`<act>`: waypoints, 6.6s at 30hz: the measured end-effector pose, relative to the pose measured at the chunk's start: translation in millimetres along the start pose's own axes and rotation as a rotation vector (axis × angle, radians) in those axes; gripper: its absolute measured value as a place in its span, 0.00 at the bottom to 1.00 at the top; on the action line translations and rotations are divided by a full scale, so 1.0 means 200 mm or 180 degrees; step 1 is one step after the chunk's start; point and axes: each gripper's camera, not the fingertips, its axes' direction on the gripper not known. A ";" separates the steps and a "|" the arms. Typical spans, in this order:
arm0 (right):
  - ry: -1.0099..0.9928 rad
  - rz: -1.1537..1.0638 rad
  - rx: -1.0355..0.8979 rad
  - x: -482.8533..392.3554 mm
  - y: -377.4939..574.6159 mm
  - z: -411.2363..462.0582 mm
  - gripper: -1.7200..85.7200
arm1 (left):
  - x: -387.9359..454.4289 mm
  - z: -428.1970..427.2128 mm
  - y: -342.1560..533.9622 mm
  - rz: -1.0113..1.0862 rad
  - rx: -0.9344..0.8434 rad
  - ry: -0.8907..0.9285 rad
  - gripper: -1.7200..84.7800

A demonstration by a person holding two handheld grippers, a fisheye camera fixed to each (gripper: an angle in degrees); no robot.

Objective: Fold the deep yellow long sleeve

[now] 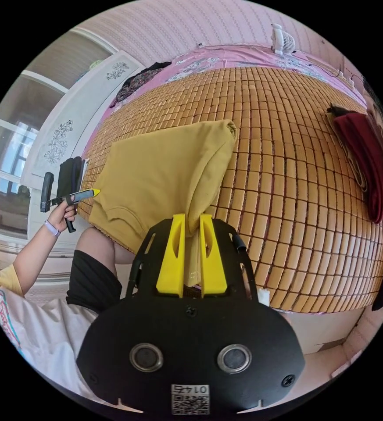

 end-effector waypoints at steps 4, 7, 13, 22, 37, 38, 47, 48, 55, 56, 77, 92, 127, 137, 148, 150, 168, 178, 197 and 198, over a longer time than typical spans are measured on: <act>0.0048 -0.0224 0.0049 -0.08 -0.02 -0.11 0.06 | 0.07 -0.16 -0.03 0.0293 0.0035 0.0214 0.08; -0.0004 -0.0301 -0.0035 -0.11 -0.03 -0.13 0.05 | 0.08 -0.24 -0.03 0.0289 0.0023 0.0332 0.08; -0.0129 -0.0228 -0.0541 -0.14 0.00 0.08 0.05 | 0.09 -0.16 0.02 0.0163 -0.0283 0.0287 0.08; 0.1057 -0.1020 -0.0965 -0.48 -0.03 0.49 0.05 | 0.40 0.08 0.06 0.0694 -0.0315 -0.0760 0.08; 0.1490 -0.2286 -0.2580 -0.96 -0.37 0.91 0.03 | 0.45 0.04 0.00 0.0956 -0.0642 -0.0451 0.08; 0.1527 -0.2370 -0.2679 -0.99 -0.38 0.95 0.03 | 0.45 0.04 0.00 0.0958 -0.0670 -0.0455 0.08; 0.1490 -0.2321 -0.3042 -1.12 -0.46 1.07 0.03 | 0.46 0.03 0.07 0.0734 -0.0794 -0.0447 0.08; 0.1491 -0.2330 -0.3099 -1.14 -0.47 1.08 0.03 | 0.45 0.03 0.09 0.0722 -0.0776 -0.0415 0.08; 0.1771 -0.2252 -0.3460 -1.24 -0.45 1.19 0.03 | 0.44 -0.01 0.32 0.0627 -0.0324 -0.0455 0.08; 0.1845 -0.2236 -0.3406 -1.25 -0.42 1.18 0.03 | 0.44 -0.01 0.37 0.0569 -0.0242 -0.0477 0.08; 0.1500 -0.0135 -0.0762 -0.97 0.28 0.44 0.13 | 0.46 -0.37 1.22 -0.0143 0.0770 0.0277 0.01; 0.1407 0.0224 -0.0545 -0.70 0.53 0.15 0.01 | 1.19 -0.18 1.12 0.1390 0.0688 0.0301 0.02; 0.1251 -0.1319 -0.0774 -1.34 -0.47 0.46 0.03 | 1.78 0.05 0.97 0.2148 0.0074 0.0050 0.01; 0.1756 -0.2017 -0.1714 -1.79 -1.08 1.31 0.01 | 1.81 0.02 0.97 0.2196 0.0158 0.0142 0.01; 0.1689 -0.2222 -0.2632 -1.83 -1.36 1.53 0.01 | 1.81 0.00 0.92 0.2150 0.0070 0.0402 0.01; 0.1757 -0.2227 -0.2817 -1.82 -1.38 1.58 0.01 | 1.82 -0.01 0.92 0.2145 0.0084 0.0382 0.01; 0.0748 -0.1316 -0.0744 -1.16 -0.89 0.76 0.01 | 1.94 -0.25 1.12 0.2436 0.0299 0.0413 0.01; 0.0512 0.0294 -0.0786 -0.13 0.10 0.22 0.16 | 2.19 -0.26 1.11 0.2956 0.0377 0.0681 0.10; -0.1907 0.0912 0.0216 0.43 0.70 -0.24 0.05 | 2.38 -0.16 0.93 0.3117 0.0218 0.0332 0.08; -0.2032 0.1091 0.0217 0.51 0.76 -0.23 0.06 | 2.33 -0.14 0.93 0.3060 0.0149 0.0388 0.08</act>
